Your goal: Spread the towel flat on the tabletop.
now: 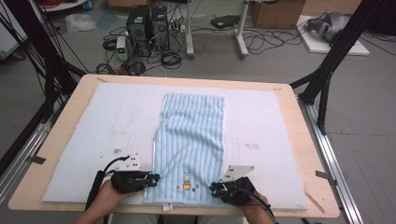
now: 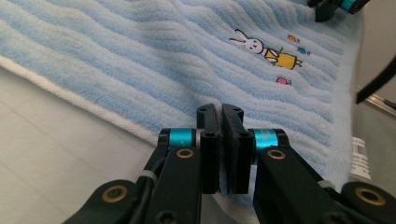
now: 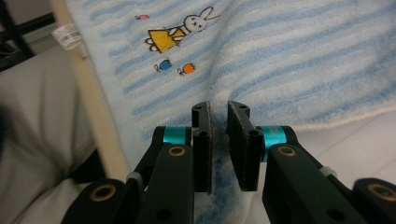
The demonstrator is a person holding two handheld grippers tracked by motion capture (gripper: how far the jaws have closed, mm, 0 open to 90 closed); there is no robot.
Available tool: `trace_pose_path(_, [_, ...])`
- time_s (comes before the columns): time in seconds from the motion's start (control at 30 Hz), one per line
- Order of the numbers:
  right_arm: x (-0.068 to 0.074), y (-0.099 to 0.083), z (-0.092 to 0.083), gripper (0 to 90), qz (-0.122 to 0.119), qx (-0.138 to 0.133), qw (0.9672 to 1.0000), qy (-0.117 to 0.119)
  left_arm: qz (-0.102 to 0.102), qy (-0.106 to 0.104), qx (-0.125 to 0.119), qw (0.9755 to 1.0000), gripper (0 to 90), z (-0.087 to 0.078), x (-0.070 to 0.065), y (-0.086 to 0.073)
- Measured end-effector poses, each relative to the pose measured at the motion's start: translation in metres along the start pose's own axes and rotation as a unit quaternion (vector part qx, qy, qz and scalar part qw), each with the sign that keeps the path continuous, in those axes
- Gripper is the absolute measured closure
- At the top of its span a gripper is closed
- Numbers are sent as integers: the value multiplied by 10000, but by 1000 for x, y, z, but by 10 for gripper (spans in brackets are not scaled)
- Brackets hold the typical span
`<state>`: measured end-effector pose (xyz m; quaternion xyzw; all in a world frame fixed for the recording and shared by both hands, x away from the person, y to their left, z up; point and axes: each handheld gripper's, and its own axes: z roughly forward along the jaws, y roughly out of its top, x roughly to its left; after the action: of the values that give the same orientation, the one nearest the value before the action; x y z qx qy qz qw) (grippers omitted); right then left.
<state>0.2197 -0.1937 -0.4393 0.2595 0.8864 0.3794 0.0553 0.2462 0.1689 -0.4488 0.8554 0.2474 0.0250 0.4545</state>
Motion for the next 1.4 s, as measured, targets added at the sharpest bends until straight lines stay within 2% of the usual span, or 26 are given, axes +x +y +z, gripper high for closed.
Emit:
trace_pose_path(0.07, [3, -1, -2, 791, -26, 18, 10000, 63, 2, -47, 3, 10000, 856, -1, -2, -1])
trace_pose_path(0.13, [7, -2, -7, 629, 44, -217, 9998, 2, 10, -100, -29, 9999, 818, -4, -4, -2])
trace_pose_path(0.17, [6, 1, -7, 580, 154, -367, 9992, -54, -57, -86, -83, 9999, 734, -6, -3, -1])
trace_pose_path(0.2, [6, 1, -7, 580, 154, -367, 9992, -54, -194, -25, -168, 9997, 734, -6, -1, 0])
trace_pose_path(0.23, [3, 7, -6, 507, 283, -619, 9975, -170, -333, 45, -241, 9991, 554, -7, 2, 2])
trace_pose_path(0.27, [2, 12, -3, 481, 290, -730, 9966, -259, -489, 202, -491, 9974, 516, -9, 6, 5])
trace_pose_path(0.37, [-1, 22, 4, 474, 323, -833, 9952, -410, -542, 270, -684, 9958, 468, -11, 9, 7])
trace_pose_path(0.4, [-5, 32, 14, 480, 354, -816, 9947, -523, -538, 434, -799, 9944, 454, -16, 14, 8])
trace_pose_path(0.5, [-10, 42, 27, 499, 291, -776, 9954, -476, -618, 523, -902, 9926, 446, -21, 21, 8])
trace_pose_path(0.57, [-11, 51, 41, 528, 261, -660, 9970, -304, -677, 627, -962, 9911, 446, -25, 27, 8])
trace_pose_path(0.6, [-12, 57, 54, 583, 203, -512, 9984, -131, -735, 726, -994, 9897, 447, -28, 32, 8])
trace_pose_path(0.67, [-10, 60, 66, 678, 59, -253, 9997, 24, -748, 771, -1012, 9891, 447, -30, 34, 8])
trace_pose_path(0.73, [-6, 61, 68, 776, -114, -165, 9998, -1, -775, 847, -1044, 9879, 448, -33, 40, 10])
trace_pose_path(0.8, [-6, 61, 65, 855, -164, -48, 9997, 198, -804, 862, -1062, 9873, 452, -33, 42, 11])
trace_pose_path(0.93, [0, 55, 58, 862, -373, 154, 9971, 652, -836, 869, -1054, 9871, 452, -32, 46, 14])
trace_pose_path(0.97, [0, 55, 58, 862, -373, 154, 9971, 652, -829, 868, -1045, 9872, 452, -31, 47, 15])
trace_pose_path(1.0, [2, 50, 54, 861, -456, 164, 9943, 951, -829, 858, -1036, 9874, 452, -29, 49, 16])
trace_pose_path(1.03, [2, 50, 54, 861, -456, 164, 9943, 951, -826, 848, -1000, 9879, 452, -27, 50, 17])
trace_pose_path(1.07, [2, 45, 50, 848, -435, 169, 9922, 1155, -833, 838, -949, 9885, 452, -22, 53, 18])
trace_pose_path(1.1, [2, 45, 50, 848, -435, 169, 9922, 1155, -833, 838, -949, 9885, 452, -22, 53, 18])
trace_pose_path(1.13, [1, 43, 47, 730, -467, 110, 9916, 1197, -828, 831, -916, 9889, 452, -19, 54, 19])
trace_pose_path(1.2, [-7, 44, 41, 670, -279, -152, 9936, 1083, -810, 871, -833, 9894, 452, -12, 58, 22])
trace_pose_path(1.3, [-28, 43, 30, 596, 111, -549, 9971, 510, -840, 925, -785, 9890, 458, -6, 62, 26])
trace_pose_path(1.33, [-28, 43, 30, 596, 111, -549, 9971, 510, -840, 925, -785, 9890, 460, -6, 62, 26])
trace_pose_path(1.37, [-42, 40, 24, 583, 408, -691, 9967, -99, -844, 924, -758, 9892, 463, -4, 64, 26])
trace_pose_path(1.4, [-49, 38, 22, 589, 559, -741, 9949, -400, -854, 978, -699, 9891, 467, 1, 67, 28])
